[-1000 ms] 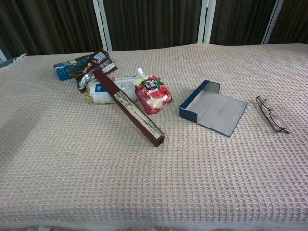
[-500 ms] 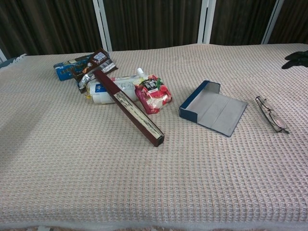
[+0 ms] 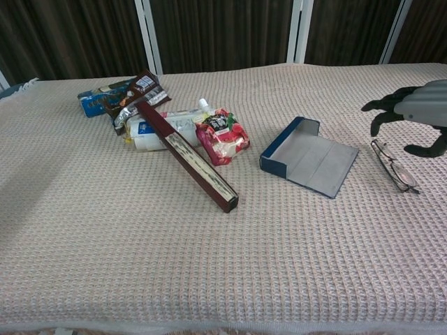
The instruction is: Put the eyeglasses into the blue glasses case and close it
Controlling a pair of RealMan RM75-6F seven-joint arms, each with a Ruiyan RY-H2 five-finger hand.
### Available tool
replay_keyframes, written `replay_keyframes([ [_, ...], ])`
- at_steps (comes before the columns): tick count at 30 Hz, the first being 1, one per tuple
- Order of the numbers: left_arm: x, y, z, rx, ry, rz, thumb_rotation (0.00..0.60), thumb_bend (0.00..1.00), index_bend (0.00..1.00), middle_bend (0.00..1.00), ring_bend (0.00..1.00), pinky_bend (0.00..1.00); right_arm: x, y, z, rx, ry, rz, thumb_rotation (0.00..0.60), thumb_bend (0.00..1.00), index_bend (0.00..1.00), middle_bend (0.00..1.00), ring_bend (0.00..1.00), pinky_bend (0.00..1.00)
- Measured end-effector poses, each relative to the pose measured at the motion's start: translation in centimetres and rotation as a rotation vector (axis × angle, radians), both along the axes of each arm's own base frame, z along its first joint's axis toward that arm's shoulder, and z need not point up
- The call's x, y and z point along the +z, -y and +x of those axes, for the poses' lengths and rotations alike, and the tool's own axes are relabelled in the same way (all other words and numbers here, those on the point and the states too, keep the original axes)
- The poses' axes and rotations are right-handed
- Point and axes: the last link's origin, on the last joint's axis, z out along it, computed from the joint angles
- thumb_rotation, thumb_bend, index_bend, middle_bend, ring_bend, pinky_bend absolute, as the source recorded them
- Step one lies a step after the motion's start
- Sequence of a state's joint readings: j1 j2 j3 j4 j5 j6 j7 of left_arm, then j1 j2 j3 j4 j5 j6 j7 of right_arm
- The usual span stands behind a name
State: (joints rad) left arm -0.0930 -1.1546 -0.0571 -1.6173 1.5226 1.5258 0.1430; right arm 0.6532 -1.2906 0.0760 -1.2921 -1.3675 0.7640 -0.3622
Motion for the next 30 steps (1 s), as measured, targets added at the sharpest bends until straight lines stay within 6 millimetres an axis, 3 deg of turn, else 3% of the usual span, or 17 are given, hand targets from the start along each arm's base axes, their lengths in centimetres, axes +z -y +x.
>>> replay_keyframes([
  [13,0.1,0.2,0.0,-0.007,0.002,0.001,0.6,0.42,0.0,0.0,0.0,0.05,-1.8,0.8,-0.4,-0.062,-0.035,0.029,0.6,0.59,0.39,0.0,0.0,0.0],
  [22,0.1,0.3,0.1,-0.011,0.006,-0.001,0.6,0.42,0.0,0.0,0.0,0.05,-0.4,-0.1,-3.0,-0.12,-0.076,-0.003,0.6,0.59,0.39,0.0,0.0,0.0],
  [30,0.0,0.3,0.1,-0.007,0.003,-0.003,0.6,0.42,0.0,0.0,0.0,0.05,1.4,-2.1,-5.0,-0.178,-0.094,-0.018,0.6,0.59,0.38,0.0,0.0,0.0],
])
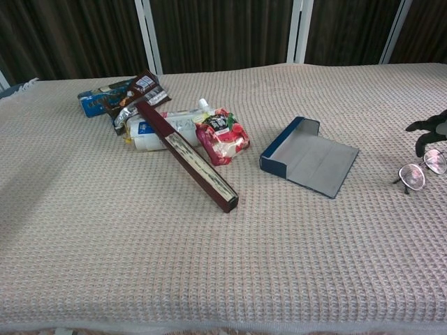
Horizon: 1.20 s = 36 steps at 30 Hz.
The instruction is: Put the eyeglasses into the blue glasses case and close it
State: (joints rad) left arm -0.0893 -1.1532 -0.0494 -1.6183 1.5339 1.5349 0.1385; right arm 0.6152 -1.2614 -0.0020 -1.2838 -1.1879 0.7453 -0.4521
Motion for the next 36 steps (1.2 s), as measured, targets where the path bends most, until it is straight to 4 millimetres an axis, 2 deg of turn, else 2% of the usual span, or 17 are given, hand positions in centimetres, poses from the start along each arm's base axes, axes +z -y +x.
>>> replay_keyframes([
  [2,0.0,0.0,0.0,0.001,-0.002,-0.001,0.6,0.42,0.0,0.0,0.0,0.05,0.1,-0.1,0.1,0.006,0.006,-0.009,0.6,0.57,0.37,0.0,0.0,0.0],
  [4,-0.1,0.0,0.0,0.001,-0.003,-0.003,0.6,0.42,0.0,0.0,0.0,0.05,0.1,0.0,0.3,0.017,0.017,-0.021,0.6,0.47,0.36,0.0,0.0,0.0],
  [6,-0.2,0.0,0.1,0.0,-0.004,-0.004,0.6,0.42,0.0,0.0,0.0,0.05,0.0,0.1,0.6,0.04,0.027,-0.035,0.6,0.41,0.37,0.0,0.0,0.0],
  [11,-0.1,0.0,0.1,0.002,-0.002,0.0,0.6,0.42,0.0,0.0,0.0,0.05,-0.9,0.5,1.2,0.11,0.035,-0.045,0.6,0.41,0.43,0.0,0.0,0.0],
  [16,0.0,0.0,0.0,0.002,0.003,0.004,0.6,0.42,0.0,0.0,0.0,0.05,-1.4,0.9,1.2,0.161,0.037,-0.054,0.6,0.41,0.54,0.0,0.0,0.0],
  [23,-0.1,0.0,0.0,0.004,0.0,0.003,0.6,0.42,0.0,0.0,0.0,0.05,-1.7,1.1,0.7,0.186,0.03,-0.033,0.6,0.42,0.56,0.0,0.0,0.0],
  [31,-0.2,-0.1,0.0,0.007,-0.006,0.002,0.6,0.42,0.0,0.0,0.0,0.05,-2.2,1.3,0.8,0.204,0.01,0.001,0.6,0.49,0.58,0.0,0.0,0.0],
  [36,-0.1,0.0,0.0,0.007,-0.004,0.006,0.6,0.42,0.0,0.0,0.0,0.05,-2.3,1.4,0.7,0.208,-0.01,0.009,0.6,0.51,0.61,0.0,0.0,0.0],
])
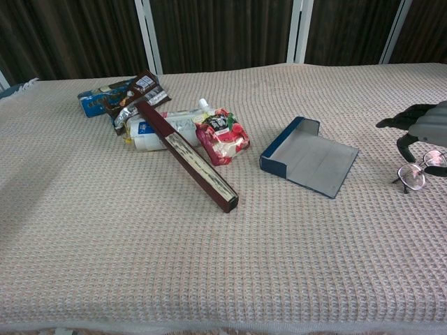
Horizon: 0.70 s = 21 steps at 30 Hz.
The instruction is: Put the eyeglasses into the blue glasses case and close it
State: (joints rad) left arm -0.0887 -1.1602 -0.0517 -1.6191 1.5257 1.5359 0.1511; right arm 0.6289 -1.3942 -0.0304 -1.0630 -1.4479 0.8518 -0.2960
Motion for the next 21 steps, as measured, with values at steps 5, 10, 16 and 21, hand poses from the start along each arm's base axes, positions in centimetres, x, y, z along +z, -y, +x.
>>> replay_keyframes([
  [5,-0.01,-0.01,-0.02,0.0,0.0,-0.002,0.6,0.42,0.0,0.0,0.0,0.05,-0.15,0.09,-0.13,-0.003,-0.009,0.002,0.6,0.51,0.64,0.01,0.0,0.0],
  [10,0.02,-0.01,-0.04,0.001,0.0,0.0,0.6,0.42,0.0,0.0,0.0,0.05,-0.42,0.21,-0.19,-0.002,-0.012,0.002,0.6,0.52,0.69,0.04,0.0,0.0],
  [16,-0.01,-0.08,-0.09,0.003,0.0,-0.002,0.6,0.42,0.0,0.0,0.0,0.05,-0.55,0.36,-0.24,0.003,-0.015,-0.003,0.6,0.54,0.72,0.05,0.0,0.0],
  [21,-0.01,-0.13,-0.1,0.003,0.001,-0.004,0.6,0.42,0.0,0.0,0.0,0.05,-0.46,0.56,0.02,0.01,-0.011,-0.012,0.6,0.56,0.72,0.05,0.0,0.0],
])
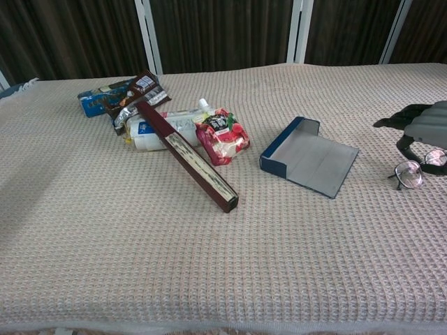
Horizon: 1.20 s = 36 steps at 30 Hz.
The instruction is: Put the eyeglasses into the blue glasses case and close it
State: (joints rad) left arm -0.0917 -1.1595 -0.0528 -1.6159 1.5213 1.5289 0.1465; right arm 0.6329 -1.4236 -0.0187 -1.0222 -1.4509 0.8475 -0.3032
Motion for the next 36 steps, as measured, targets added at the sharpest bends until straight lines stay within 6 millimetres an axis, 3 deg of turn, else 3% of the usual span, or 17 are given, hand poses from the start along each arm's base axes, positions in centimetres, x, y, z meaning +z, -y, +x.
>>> replay_keyframes([
  [7,0.0,0.1,0.0,-0.002,0.001,0.0,0.6,0.42,0.0,0.0,0.0,0.05,0.1,0.3,1.5,0.04,0.009,-0.008,0.6,0.59,0.72,0.05,0.0,0.0],
  [22,0.1,0.1,0.0,-0.003,0.006,-0.005,0.6,0.42,0.0,0.0,0.0,0.05,0.0,2.0,7.6,0.16,0.034,-0.037,0.6,0.59,0.71,0.05,0.0,0.0],
  [36,0.2,0.3,0.0,-0.016,0.009,-0.009,0.6,0.42,0.0,0.0,0.0,0.05,-4.7,4.5,15.9,0.253,-0.01,-0.05,0.6,0.59,0.71,0.05,0.0,0.0],
])
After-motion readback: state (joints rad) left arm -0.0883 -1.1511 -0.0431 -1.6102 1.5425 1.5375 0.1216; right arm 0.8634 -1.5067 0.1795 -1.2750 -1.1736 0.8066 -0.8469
